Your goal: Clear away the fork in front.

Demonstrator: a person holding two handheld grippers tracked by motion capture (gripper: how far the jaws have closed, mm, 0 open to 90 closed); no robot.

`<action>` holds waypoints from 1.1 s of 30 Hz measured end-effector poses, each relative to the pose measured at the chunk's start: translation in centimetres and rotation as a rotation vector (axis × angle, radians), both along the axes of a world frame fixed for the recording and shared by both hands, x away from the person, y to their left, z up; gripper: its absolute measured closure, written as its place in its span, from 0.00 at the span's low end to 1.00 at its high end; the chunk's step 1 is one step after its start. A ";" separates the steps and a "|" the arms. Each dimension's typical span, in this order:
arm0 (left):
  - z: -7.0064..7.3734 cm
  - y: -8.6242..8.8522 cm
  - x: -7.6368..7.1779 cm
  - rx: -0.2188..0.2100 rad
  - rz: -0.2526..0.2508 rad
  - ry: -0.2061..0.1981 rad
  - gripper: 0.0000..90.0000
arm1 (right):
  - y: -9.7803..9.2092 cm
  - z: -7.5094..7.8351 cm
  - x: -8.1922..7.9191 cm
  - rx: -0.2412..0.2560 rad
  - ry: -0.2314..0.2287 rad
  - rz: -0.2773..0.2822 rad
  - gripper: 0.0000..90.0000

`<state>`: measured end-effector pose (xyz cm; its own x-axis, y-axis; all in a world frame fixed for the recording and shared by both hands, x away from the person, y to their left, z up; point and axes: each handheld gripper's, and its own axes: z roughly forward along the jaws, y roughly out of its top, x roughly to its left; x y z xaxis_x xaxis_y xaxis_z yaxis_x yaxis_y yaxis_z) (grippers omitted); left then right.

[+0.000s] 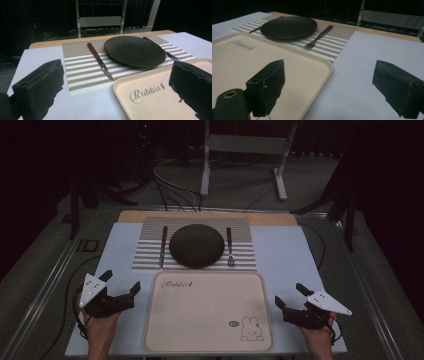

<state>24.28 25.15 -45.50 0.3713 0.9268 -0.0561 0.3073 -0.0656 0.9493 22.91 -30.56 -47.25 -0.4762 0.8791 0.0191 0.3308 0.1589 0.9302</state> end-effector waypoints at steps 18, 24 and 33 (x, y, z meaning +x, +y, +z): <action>-0.4 0.0 0.2 -0.013 0.016 0.015 0.00 | 1.6 1.7 0.4 -0.043 -0.004 -0.014 0.12; -0.5 -0.1 0.2 -0.011 0.014 0.019 0.00 | 2.2 2.3 0.9 -0.049 0.000 -0.006 0.12; -0.5 -0.3 0.3 -0.008 0.012 0.023 0.00 | 3.3 3.2 2.4 -0.049 0.015 -0.007 0.12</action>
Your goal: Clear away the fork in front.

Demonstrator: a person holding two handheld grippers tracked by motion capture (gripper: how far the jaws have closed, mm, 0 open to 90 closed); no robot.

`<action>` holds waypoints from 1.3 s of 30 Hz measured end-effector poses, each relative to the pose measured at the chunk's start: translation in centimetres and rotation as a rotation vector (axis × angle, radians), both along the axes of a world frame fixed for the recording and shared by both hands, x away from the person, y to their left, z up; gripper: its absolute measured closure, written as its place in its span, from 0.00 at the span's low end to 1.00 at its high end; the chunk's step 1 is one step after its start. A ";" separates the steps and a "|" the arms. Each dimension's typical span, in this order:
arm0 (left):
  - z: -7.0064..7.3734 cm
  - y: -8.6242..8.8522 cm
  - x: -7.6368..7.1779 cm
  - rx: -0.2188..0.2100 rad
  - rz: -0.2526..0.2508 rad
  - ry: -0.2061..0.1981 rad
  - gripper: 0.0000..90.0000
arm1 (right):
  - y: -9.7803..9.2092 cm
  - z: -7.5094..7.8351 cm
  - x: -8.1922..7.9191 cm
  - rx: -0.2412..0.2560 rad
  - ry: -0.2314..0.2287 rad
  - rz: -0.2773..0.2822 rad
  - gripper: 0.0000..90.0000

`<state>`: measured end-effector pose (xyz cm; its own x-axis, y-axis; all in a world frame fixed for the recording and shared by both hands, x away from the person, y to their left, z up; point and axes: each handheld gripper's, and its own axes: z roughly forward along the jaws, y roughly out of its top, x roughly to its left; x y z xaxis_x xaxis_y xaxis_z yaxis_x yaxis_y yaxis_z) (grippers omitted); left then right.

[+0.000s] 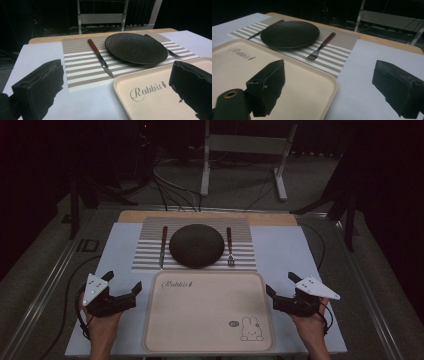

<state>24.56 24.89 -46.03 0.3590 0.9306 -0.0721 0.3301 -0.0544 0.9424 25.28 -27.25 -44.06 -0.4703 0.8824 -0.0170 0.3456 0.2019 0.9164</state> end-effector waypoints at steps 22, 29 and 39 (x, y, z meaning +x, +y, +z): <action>0.0 0.0 0.0 0.000 0.010 0.002 0.00 | 3.3 1.5 5.0 0.002 0.055 -0.010 0.12; -0.1 0.0 0.0 -0.001 0.017 0.002 0.00 | 3.8 1.7 6.6 0.019 0.084 -0.015 0.12; -0.1 -0.1 0.1 0.008 0.015 0.003 0.00 | 4.8 2.4 8.9 0.022 0.129 -0.026 0.12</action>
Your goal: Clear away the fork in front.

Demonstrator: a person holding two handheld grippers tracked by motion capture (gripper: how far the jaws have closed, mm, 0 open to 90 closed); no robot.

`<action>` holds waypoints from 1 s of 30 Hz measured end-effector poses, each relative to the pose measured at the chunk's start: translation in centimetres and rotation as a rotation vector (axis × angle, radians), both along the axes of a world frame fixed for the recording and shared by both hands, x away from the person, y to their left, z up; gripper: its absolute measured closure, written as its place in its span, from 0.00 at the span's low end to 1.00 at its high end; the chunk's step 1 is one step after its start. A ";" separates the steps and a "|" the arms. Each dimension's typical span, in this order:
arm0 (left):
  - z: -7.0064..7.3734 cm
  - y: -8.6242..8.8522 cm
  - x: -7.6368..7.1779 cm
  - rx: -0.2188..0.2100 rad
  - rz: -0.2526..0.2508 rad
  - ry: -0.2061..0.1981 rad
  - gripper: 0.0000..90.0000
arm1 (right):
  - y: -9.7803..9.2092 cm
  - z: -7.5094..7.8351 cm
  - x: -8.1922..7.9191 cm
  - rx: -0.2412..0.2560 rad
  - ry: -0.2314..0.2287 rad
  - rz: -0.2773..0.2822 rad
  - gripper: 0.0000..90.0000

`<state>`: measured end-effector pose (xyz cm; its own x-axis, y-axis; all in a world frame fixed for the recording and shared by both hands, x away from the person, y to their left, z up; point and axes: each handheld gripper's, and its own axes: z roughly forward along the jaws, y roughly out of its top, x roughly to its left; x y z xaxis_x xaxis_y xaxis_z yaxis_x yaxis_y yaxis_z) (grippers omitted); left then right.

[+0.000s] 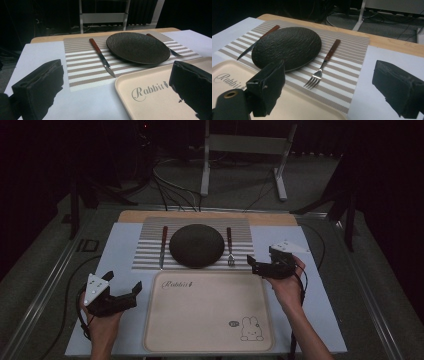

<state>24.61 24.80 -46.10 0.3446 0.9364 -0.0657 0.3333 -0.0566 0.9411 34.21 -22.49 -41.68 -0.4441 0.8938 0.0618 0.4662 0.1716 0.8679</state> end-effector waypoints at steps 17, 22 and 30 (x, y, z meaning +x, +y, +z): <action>0.0 0.1 0.0 -0.004 0.004 -0.002 0.00 | 1.0 0.4 3.5 -0.005 0.043 -0.021 0.12; 0.0 0.1 0.0 -0.005 0.003 -0.002 0.00 | 1.1 0.4 4.4 -0.022 0.055 -0.027 0.12; 0.0 0.2 -0.1 -0.009 0.006 -0.004 0.00 | 1.5 0.6 5.8 -0.033 0.065 -0.030 0.12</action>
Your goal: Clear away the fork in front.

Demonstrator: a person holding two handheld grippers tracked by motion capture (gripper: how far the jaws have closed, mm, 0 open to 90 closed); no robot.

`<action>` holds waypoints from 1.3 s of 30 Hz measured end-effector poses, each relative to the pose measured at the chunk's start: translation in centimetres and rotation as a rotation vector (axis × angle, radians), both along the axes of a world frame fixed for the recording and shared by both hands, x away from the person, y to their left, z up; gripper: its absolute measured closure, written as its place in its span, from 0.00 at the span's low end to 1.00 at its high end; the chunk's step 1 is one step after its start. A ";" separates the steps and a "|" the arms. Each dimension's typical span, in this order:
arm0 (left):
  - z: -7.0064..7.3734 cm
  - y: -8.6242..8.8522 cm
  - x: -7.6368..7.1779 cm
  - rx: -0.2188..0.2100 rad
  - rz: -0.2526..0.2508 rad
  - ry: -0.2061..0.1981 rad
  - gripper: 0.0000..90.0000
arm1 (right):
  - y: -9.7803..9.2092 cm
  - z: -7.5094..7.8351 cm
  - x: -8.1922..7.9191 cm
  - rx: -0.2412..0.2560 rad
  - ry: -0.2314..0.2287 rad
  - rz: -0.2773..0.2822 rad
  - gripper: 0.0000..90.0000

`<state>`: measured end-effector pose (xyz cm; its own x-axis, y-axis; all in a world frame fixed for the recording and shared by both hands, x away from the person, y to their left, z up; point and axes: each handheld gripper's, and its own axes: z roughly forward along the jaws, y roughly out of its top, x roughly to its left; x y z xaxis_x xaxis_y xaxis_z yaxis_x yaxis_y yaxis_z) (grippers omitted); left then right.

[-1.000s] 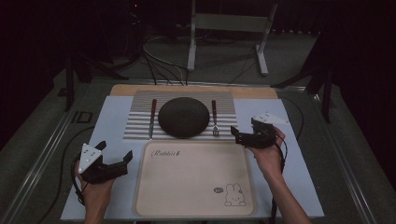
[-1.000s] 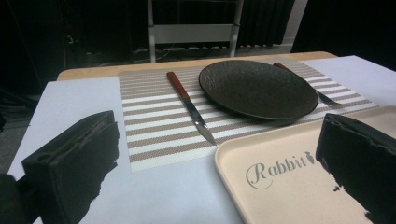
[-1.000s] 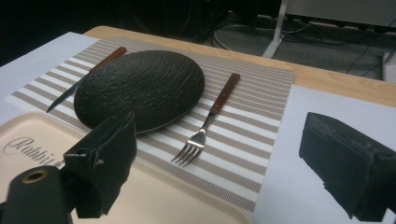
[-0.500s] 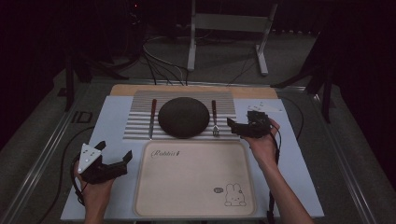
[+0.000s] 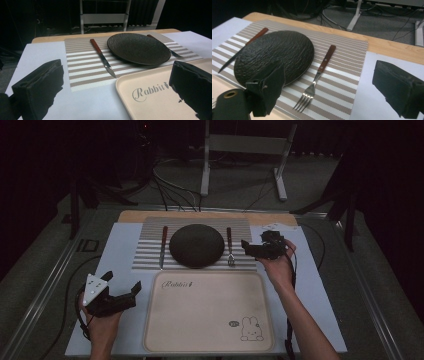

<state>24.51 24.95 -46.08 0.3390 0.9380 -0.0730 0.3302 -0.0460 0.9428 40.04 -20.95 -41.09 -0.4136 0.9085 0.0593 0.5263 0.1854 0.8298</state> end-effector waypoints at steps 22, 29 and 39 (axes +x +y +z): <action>0.0 0.0 0.0 -0.003 0.000 0.000 0.00 | 2.1 0.2 4.2 -0.027 0.057 -0.018 0.12; 0.0 -0.1 -0.1 -0.006 -0.003 -0.002 0.00 | 2.7 -0.7 5.5 -0.048 0.097 -0.033 0.12; 0.0 0.0 -0.1 -0.015 0.001 -0.004 0.00 | 4.1 -2.6 7.3 -0.083 0.164 -0.049 0.13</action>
<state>24.39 24.99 -46.07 0.3385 0.9370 -0.0862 0.3268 -0.0312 0.9446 47.38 -16.86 -43.64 -0.3600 0.9318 0.0464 0.6633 0.2206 0.7151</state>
